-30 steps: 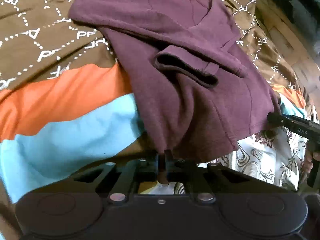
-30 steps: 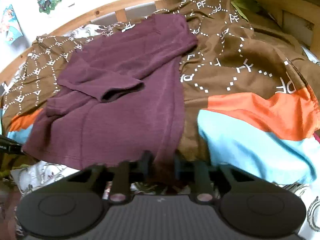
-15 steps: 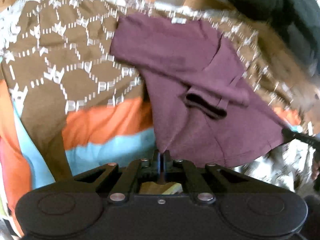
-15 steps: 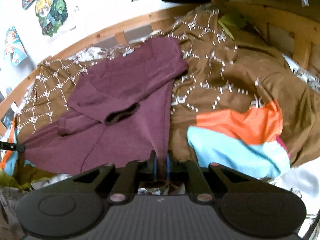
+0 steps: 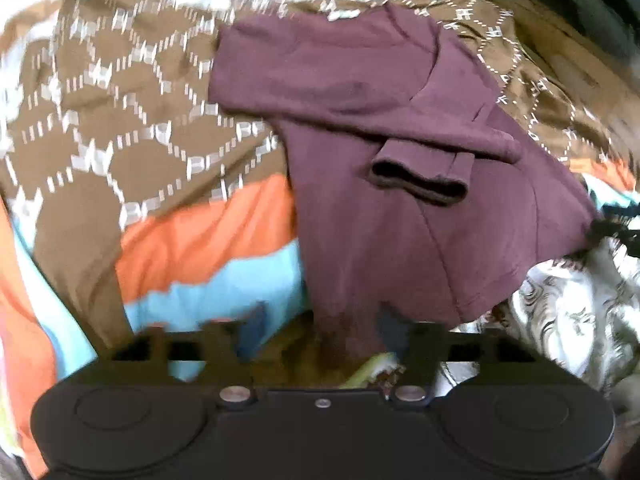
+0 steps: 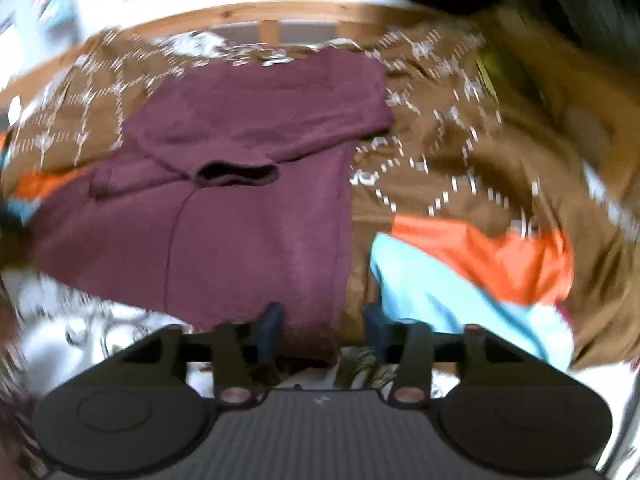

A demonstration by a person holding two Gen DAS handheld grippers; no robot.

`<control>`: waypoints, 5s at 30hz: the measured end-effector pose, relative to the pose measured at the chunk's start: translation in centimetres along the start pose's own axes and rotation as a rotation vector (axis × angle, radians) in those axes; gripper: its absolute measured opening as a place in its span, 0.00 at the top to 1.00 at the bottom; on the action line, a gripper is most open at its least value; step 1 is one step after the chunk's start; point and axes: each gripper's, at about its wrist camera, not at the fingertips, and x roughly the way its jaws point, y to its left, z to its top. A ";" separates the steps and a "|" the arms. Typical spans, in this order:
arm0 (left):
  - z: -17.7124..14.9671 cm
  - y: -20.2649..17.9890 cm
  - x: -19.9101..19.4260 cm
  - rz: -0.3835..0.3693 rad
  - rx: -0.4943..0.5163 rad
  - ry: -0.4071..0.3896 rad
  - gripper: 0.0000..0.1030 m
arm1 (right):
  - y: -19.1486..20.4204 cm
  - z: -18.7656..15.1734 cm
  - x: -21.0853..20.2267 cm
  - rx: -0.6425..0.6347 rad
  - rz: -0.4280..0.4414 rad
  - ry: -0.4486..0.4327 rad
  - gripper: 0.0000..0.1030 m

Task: Fold small clothes
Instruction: 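Grasp the shirt side edge with the right gripper and lift it, then grasp the shirt hem with the left gripper while the right gripper holds the edge, then carry the held shirt edge over the shirt body with both grippers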

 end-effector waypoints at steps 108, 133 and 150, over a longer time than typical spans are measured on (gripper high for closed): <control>27.0 4.5 5.7 0.162 0.031 -0.123 0.94 | -6.3 22.5 9.4 0.144 0.045 -0.235 0.93; 29.0 9.3 17.9 0.111 -0.108 -0.073 0.70 | -7.4 23.0 22.4 0.189 -0.013 -0.148 0.63; 29.1 10.7 16.4 0.165 -0.066 -0.191 0.48 | -8.9 22.8 21.1 0.118 -0.056 -0.203 0.20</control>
